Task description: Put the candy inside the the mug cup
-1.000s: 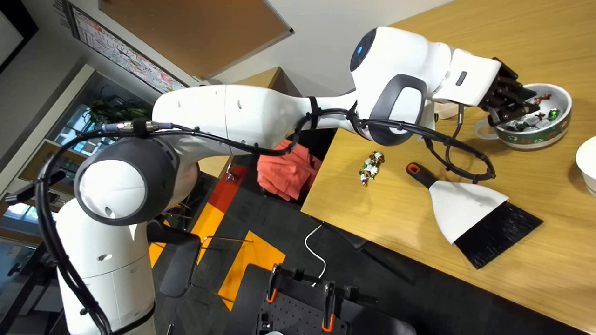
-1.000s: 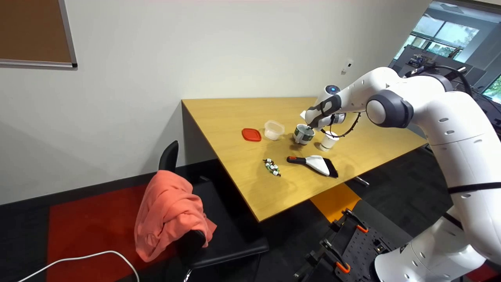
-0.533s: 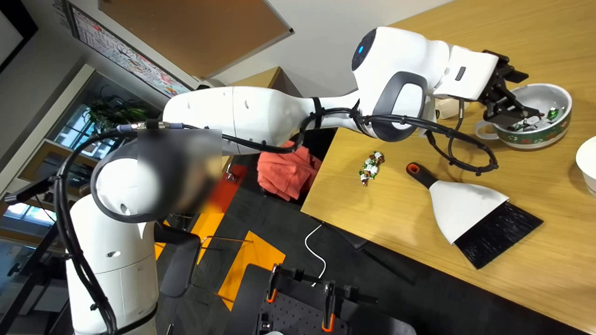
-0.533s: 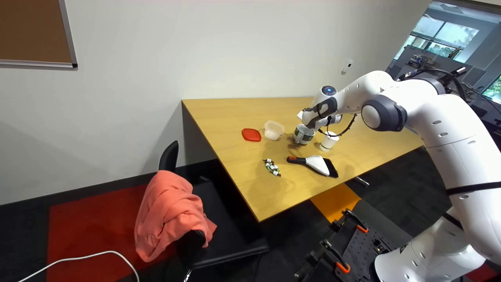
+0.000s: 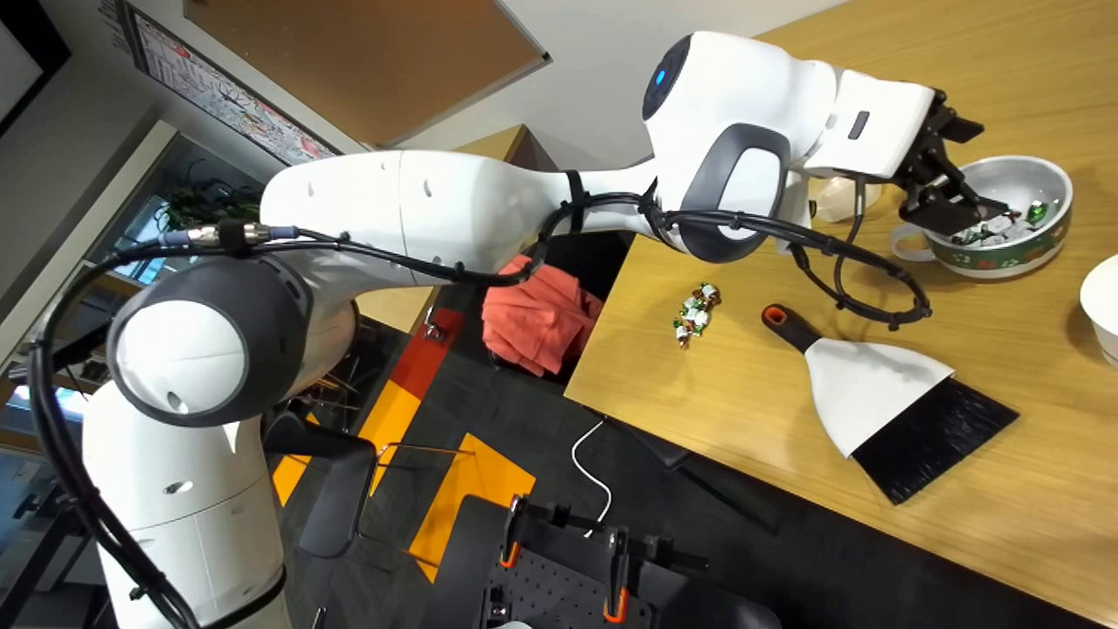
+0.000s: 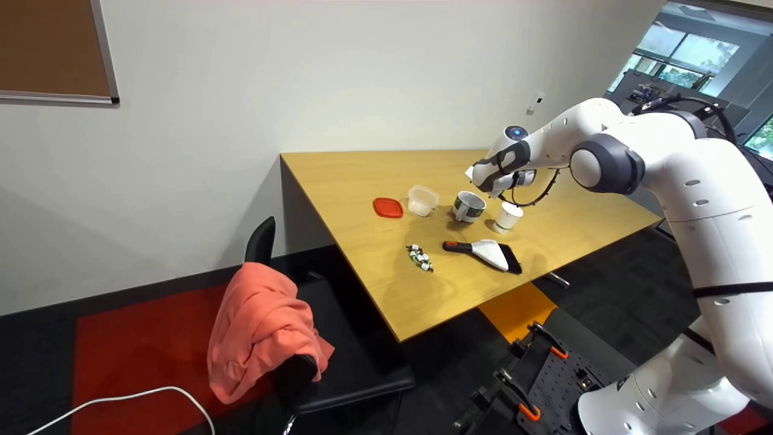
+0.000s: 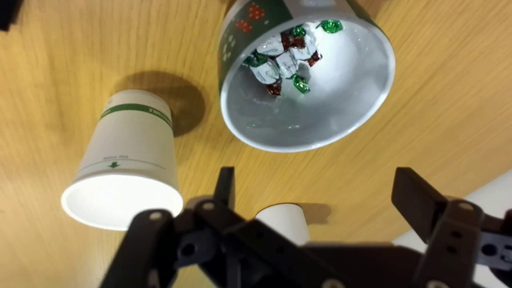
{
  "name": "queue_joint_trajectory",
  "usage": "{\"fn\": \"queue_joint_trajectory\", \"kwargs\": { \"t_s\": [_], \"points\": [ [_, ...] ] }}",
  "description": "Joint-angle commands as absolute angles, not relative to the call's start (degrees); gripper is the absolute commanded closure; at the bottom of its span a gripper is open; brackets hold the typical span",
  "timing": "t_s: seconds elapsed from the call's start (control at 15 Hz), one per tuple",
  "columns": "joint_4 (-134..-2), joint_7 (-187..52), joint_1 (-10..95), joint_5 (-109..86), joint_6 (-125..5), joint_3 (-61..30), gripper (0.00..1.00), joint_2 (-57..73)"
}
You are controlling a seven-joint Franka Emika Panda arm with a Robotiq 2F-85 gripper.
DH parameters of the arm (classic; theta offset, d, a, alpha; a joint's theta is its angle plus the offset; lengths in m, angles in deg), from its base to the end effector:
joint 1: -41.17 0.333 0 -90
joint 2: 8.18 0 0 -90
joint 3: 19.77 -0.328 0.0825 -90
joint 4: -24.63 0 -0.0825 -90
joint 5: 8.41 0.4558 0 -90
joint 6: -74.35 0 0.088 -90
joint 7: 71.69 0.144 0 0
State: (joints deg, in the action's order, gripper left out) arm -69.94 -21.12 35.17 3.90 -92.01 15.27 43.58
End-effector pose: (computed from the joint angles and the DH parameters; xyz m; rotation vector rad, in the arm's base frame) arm 0.6306 -0.4838 0.1375 2.0423 -1.8743 0.7719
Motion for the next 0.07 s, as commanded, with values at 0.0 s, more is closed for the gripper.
{"fn": "queue_joint_trajectory", "kwargs": {
  "t_s": [0.0],
  "points": [
    [-77.56,-24.95,36.03,2.28,-91.14,14.45,0.00,35.34]
  ]
}}
